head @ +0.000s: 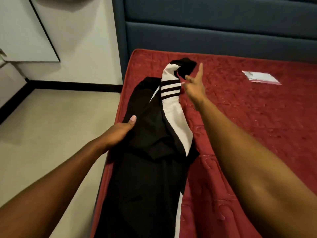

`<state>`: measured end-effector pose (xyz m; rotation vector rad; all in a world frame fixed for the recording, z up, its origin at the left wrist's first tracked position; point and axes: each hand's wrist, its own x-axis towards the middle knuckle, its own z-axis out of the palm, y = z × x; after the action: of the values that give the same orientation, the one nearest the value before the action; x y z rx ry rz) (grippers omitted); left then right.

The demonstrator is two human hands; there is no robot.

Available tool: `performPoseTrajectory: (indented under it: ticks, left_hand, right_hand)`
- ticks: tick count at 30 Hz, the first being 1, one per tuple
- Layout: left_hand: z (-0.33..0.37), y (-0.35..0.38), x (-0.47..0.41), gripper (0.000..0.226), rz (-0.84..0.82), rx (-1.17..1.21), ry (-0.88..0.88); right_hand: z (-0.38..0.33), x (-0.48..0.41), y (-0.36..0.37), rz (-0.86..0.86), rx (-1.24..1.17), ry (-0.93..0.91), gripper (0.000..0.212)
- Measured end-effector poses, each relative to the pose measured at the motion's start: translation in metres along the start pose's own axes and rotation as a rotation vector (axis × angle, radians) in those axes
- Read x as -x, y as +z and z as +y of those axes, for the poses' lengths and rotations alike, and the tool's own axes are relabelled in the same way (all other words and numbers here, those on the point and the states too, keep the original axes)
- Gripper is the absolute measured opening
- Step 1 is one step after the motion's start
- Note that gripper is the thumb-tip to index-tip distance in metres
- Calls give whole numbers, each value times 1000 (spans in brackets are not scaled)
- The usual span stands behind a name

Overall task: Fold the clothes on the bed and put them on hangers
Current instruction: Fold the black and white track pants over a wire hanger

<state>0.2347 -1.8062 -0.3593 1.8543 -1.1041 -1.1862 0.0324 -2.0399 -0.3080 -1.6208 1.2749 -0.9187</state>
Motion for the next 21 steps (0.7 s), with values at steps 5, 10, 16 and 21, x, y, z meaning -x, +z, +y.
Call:
performPoseTrajectory:
  ticks: [5, 10, 16, 21]
  left_hand:
    - [-8, -7, 1, 30, -36, -151, 109]
    - [3, -2, -19, 13, 290, -38, 196]
    - [27, -13, -71, 16, 393, 33, 198]
    - [43, -13, -46, 41, 181, -34, 165]
  right_hand:
    - [67, 81, -14, 63, 222, 119, 47]
    - [85, 93, -35, -370, 388, 345, 49]
    - [48, 49, -43, -493, 513, 378, 32]
    - [55, 46, -13, -487, 780, 365, 33]
